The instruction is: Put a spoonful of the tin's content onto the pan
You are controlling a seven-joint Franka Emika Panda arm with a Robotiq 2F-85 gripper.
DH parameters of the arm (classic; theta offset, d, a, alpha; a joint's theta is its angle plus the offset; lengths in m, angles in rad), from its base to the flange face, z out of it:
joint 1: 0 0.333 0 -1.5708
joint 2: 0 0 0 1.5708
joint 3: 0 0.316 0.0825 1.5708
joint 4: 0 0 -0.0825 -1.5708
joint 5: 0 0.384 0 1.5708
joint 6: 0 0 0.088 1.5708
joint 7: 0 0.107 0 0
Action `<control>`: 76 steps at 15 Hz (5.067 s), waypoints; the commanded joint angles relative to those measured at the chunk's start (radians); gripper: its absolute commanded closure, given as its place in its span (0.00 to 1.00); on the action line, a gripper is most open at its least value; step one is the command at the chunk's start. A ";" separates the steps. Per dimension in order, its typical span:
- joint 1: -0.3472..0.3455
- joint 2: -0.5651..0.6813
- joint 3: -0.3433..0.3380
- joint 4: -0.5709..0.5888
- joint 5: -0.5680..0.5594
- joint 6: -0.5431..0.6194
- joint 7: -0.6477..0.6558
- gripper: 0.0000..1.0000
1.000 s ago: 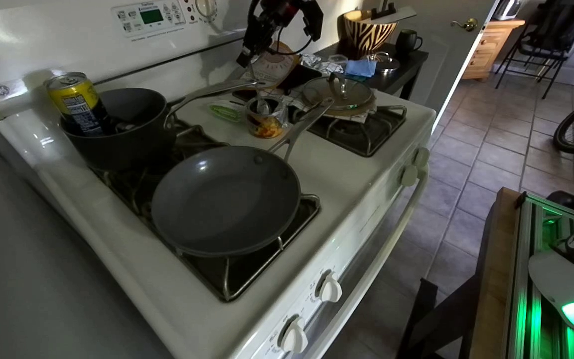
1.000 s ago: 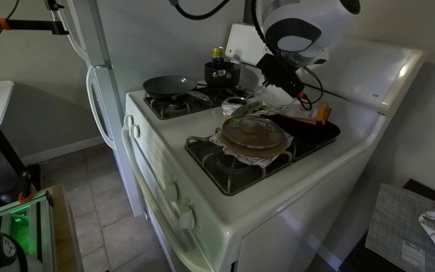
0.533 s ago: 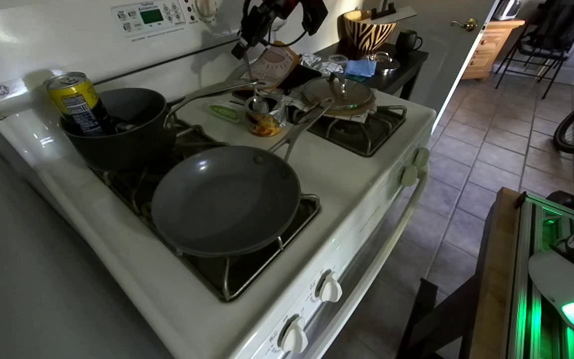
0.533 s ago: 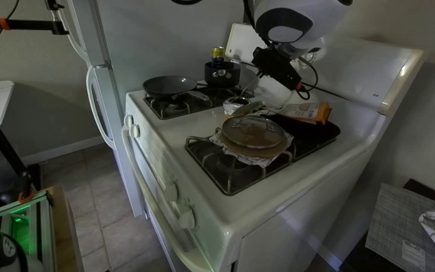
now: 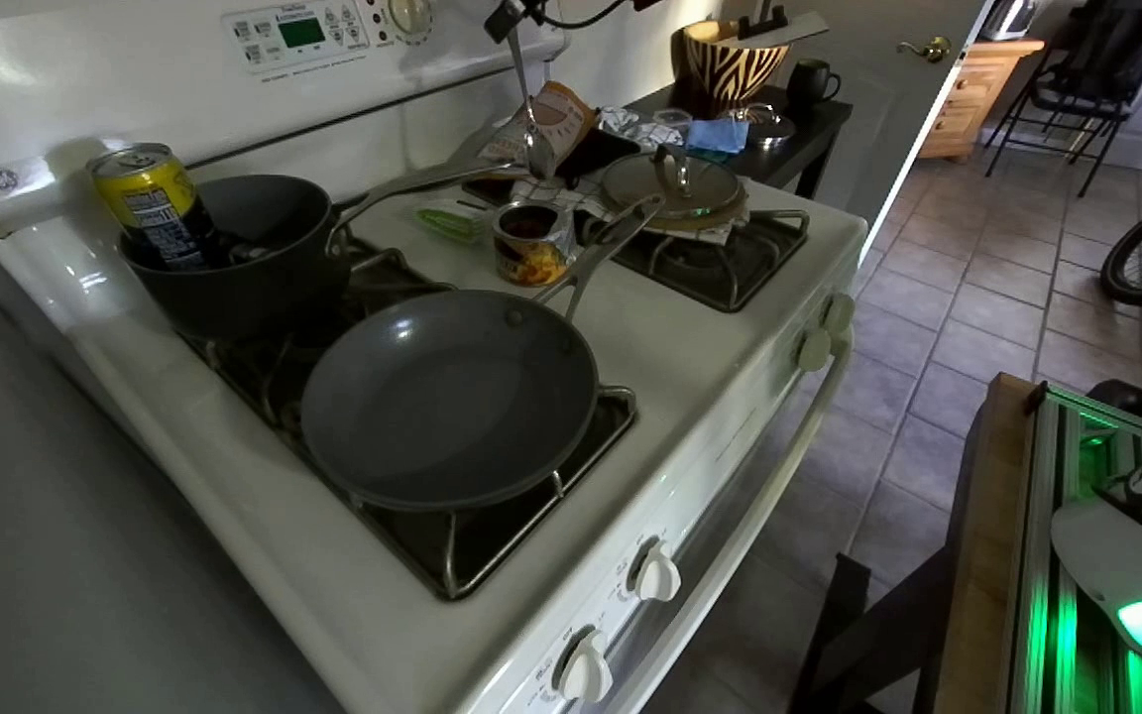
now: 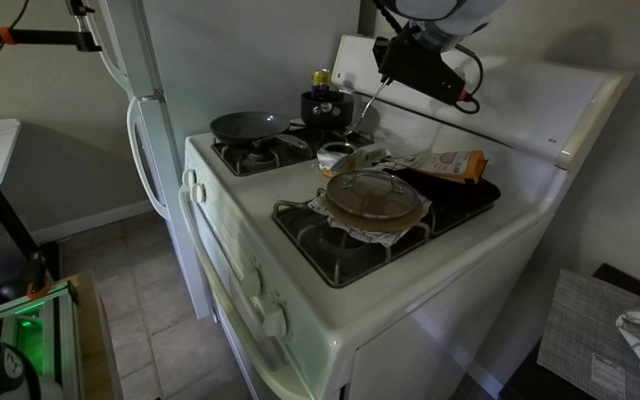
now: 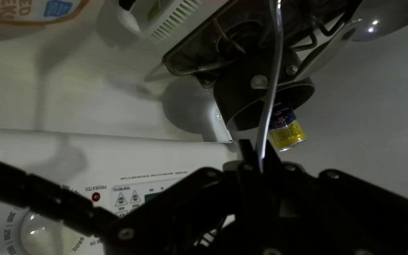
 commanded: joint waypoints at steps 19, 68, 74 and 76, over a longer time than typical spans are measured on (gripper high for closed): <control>0.121 -0.008 -0.059 -0.098 0.005 0.131 -0.196 0.98; 0.044 0.199 -0.038 0.013 0.241 0.225 0.312 0.98; 0.048 0.206 -0.049 0.023 0.283 0.192 0.329 0.98; 0.048 0.209 -0.053 0.024 0.287 0.179 0.335 0.98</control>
